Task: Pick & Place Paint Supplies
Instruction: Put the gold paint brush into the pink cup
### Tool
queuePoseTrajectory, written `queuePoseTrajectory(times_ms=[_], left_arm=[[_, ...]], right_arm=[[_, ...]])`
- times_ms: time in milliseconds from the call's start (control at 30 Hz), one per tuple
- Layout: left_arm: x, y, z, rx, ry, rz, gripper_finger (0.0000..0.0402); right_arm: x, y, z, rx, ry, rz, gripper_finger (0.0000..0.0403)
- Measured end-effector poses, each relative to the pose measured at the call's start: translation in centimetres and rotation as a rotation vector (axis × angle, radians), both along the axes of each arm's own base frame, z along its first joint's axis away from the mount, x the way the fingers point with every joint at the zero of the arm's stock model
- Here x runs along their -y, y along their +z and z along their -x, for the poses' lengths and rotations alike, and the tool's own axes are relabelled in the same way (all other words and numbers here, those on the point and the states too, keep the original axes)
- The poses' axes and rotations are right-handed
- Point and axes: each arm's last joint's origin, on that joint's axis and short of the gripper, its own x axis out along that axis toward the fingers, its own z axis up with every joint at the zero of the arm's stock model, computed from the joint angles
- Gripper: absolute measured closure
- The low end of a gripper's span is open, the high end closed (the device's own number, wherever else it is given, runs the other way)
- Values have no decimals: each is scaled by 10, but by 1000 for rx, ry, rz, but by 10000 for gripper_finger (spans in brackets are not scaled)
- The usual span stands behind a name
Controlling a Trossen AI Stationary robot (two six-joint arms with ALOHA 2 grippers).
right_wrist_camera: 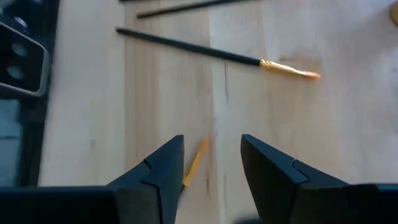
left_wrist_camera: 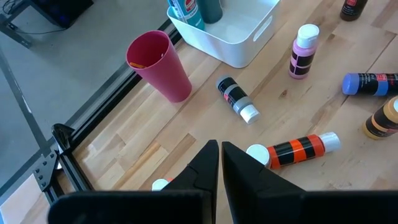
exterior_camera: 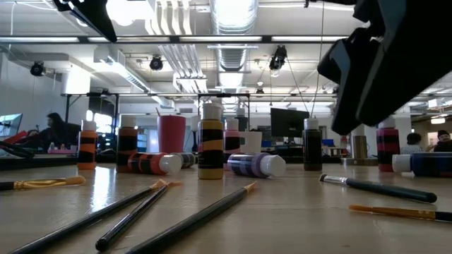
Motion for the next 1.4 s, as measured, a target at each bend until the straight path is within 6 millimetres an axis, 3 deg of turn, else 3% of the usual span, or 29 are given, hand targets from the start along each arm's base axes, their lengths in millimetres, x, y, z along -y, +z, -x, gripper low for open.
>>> queuePoseTrajectory(times_ms=[233,500,633,1400], left_arm=[[0,0,0,0,-1,0,376],[0,0,0,1,-1,1,376],[0,0,0,1,-1,1,376],[0,0,0,3,0,2,376]], right_arm=[[-2,-7,-2,-4,-39,-21,276],[-8,-40,-8,-51,-43,8,287],[-10,-45,-11,-49,-52,1,294],[-19,-47,-5,-66,-39,-26,344]])
